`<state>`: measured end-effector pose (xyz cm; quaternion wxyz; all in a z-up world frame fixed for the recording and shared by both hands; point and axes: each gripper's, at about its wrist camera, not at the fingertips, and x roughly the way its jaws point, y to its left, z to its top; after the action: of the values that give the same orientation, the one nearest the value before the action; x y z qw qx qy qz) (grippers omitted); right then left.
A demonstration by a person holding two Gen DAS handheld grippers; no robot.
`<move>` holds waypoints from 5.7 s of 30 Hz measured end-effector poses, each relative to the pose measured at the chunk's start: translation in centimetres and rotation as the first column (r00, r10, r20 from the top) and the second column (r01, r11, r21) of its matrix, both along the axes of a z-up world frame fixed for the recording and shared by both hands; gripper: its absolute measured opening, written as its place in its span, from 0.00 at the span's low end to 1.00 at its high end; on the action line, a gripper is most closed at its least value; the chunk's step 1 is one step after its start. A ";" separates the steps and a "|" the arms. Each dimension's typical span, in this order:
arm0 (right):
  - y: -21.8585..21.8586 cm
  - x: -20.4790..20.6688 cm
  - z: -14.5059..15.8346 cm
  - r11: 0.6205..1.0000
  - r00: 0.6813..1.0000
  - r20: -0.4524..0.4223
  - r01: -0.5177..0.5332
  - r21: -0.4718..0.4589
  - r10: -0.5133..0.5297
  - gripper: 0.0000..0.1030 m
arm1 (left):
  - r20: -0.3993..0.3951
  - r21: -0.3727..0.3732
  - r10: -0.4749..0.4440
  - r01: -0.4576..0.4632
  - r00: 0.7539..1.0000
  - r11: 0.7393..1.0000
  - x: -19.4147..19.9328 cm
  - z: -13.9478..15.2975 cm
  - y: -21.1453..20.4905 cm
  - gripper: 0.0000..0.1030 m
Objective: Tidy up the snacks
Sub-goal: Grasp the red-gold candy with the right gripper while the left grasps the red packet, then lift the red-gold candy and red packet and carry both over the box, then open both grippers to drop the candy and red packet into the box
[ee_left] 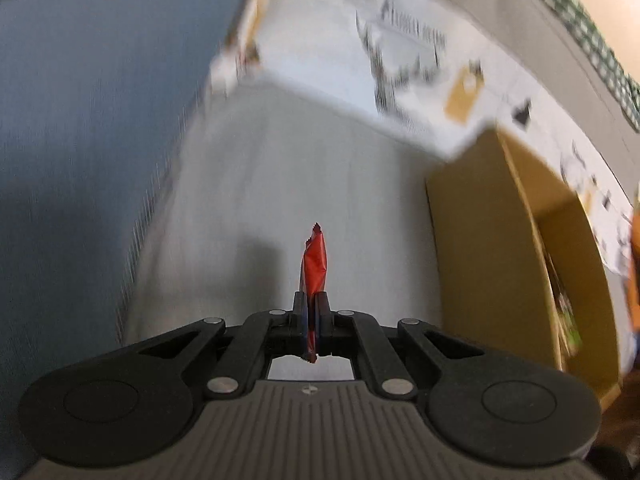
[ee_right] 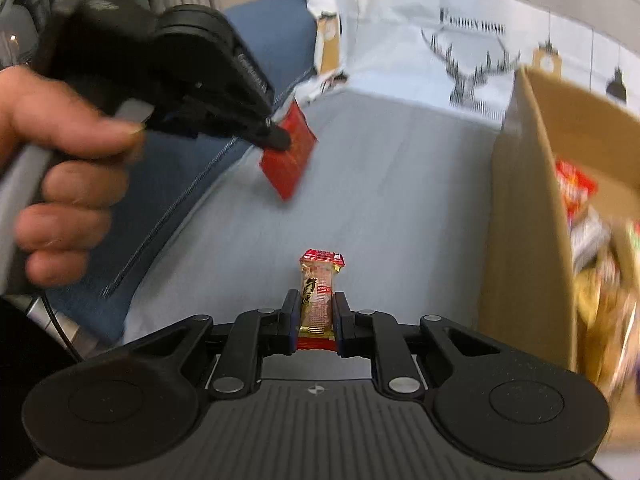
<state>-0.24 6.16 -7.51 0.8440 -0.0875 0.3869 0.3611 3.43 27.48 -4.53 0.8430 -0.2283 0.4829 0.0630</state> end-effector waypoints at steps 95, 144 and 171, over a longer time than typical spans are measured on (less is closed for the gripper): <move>-6.3 0.2 6.4 0.978 0.917 0.376 0.062 0.199 -0.135 0.17 | 0.309 0.228 0.014 -0.088 0.951 0.970 2.7 4.5 -5.4 0.44; -22.9 7.7 7.9 0.801 0.758 0.294 0.473 0.367 -0.583 0.17 | 0.565 0.173 -0.276 0.215 0.778 0.961 6.0 7.4 -23.6 0.44; -24.3 8.3 7.8 0.776 0.727 0.293 0.518 0.360 -0.621 0.17 | 0.573 0.127 -0.293 0.271 0.765 0.954 7.0 7.0 -25.2 0.45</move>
<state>8.08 -18.10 0.29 0.9779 0.0741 0.1664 0.1029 10.44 2.30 2.43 0.9543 -0.1457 0.2272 -0.1287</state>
